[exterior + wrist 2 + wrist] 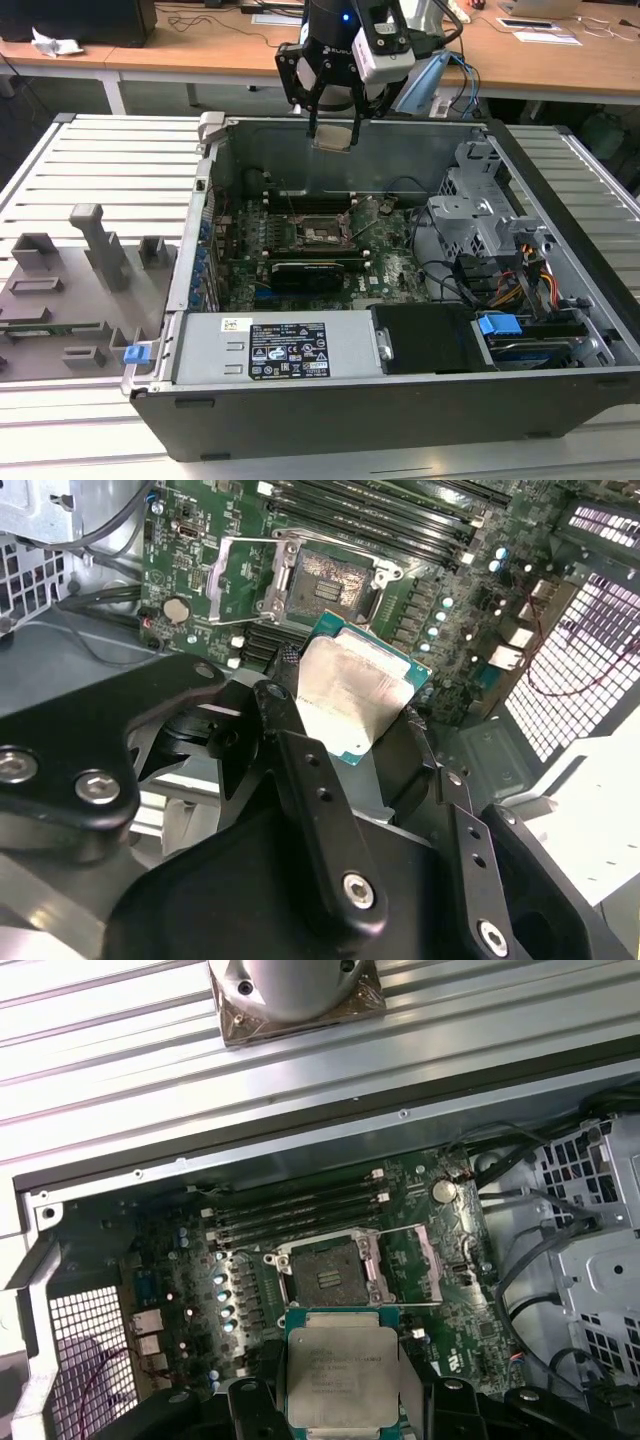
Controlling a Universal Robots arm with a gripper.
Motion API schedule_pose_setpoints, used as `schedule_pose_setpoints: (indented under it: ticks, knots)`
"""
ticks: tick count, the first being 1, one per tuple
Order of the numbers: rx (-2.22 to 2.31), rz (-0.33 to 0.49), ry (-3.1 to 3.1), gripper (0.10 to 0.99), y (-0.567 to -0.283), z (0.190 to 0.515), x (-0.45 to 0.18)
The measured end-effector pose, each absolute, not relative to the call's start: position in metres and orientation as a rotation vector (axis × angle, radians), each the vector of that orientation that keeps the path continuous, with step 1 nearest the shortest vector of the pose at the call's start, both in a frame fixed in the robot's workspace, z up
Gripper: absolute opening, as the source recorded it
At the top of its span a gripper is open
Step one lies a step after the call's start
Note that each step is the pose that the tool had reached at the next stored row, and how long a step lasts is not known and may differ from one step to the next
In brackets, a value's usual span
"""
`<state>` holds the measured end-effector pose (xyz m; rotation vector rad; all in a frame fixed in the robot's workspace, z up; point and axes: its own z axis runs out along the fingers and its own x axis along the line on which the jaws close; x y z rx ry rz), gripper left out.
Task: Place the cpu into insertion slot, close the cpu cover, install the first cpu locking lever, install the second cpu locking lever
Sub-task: 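Place the cpu into insertion slot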
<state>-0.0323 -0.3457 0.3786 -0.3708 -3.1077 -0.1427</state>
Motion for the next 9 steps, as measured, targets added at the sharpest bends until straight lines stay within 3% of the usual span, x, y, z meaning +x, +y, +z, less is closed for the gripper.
schedule_pose_setpoints:
  ticks: [9]
  knots:
    - [-0.430, -0.143, -3.102, 0.537, -0.3457, 0.3786, -0.0323]
